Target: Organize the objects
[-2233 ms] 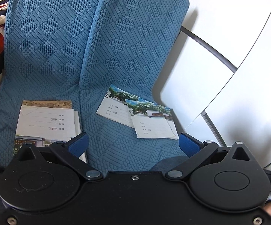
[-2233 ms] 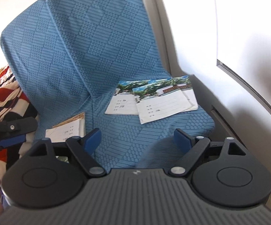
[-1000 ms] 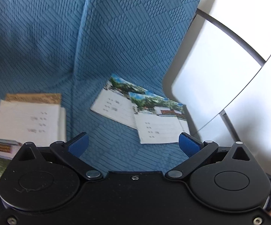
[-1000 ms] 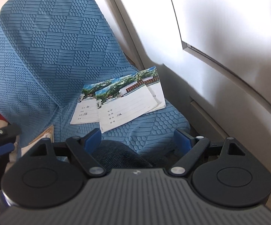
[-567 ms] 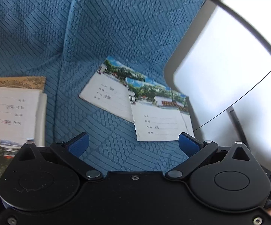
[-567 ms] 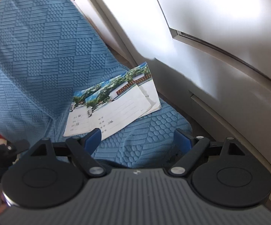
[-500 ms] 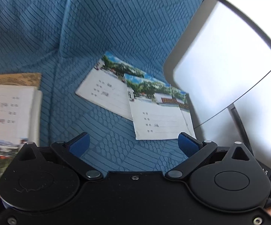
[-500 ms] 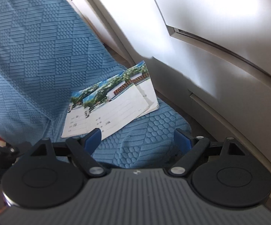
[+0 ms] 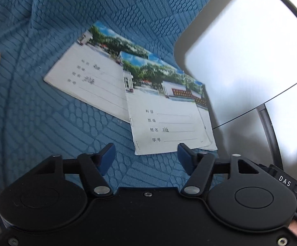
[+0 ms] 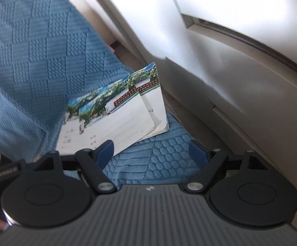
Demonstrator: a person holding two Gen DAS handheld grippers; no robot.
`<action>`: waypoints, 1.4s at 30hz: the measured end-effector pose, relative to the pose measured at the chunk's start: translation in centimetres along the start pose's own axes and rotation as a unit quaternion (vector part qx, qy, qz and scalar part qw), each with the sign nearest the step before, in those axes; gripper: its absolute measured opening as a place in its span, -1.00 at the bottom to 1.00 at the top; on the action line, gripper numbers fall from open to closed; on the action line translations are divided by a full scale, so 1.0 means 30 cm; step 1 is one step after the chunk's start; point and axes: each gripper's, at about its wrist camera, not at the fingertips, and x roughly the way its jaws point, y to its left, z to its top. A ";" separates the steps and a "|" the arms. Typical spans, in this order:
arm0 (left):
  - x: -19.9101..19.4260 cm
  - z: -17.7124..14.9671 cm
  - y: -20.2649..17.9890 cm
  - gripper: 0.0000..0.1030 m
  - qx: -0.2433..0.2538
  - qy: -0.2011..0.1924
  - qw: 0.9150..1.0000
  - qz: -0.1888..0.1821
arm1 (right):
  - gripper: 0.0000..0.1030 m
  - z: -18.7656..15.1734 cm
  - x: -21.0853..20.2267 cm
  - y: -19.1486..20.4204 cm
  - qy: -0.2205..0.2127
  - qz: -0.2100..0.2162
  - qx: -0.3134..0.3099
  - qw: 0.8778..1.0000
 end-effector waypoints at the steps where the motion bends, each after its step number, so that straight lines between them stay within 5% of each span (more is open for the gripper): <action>1: 0.014 0.002 0.002 0.13 0.001 0.004 1.000 -0.001 | 0.53 0.005 0.015 0.002 0.002 0.004 -0.001 1.000; 8: 0.099 0.010 0.010 -0.23 -0.008 0.026 1.000 -0.006 | 0.21 0.041 0.109 0.043 0.016 0.039 -0.055 0.998; 12: 0.112 0.015 0.020 -0.27 -0.015 0.023 1.000 -0.002 | -0.22 0.054 0.163 0.036 0.031 0.053 -0.058 0.996; 15: 0.118 0.024 0.022 -0.27 -0.017 0.023 1.000 -0.005 | -0.34 0.055 0.188 0.035 0.035 0.055 -0.063 0.996; 23: 0.143 0.026 0.039 -0.77 -0.048 0.034 0.998 -0.011 | -0.35 0.043 0.217 0.018 0.046 0.073 -0.043 0.995; 35: 0.092 0.055 0.054 -0.96 -0.104 0.041 0.990 -0.086 | -0.31 0.038 0.190 -0.040 0.067 0.147 0.062 0.985; 37: 0.073 0.065 0.044 -0.96 -0.110 0.038 0.988 -0.101 | -0.23 0.041 0.182 -0.047 0.069 0.158 0.082 0.982; 42: 0.029 0.083 0.022 -0.97 -0.127 0.029 0.984 -0.124 | 0.33 0.035 0.198 -0.084 0.089 0.219 0.163 0.958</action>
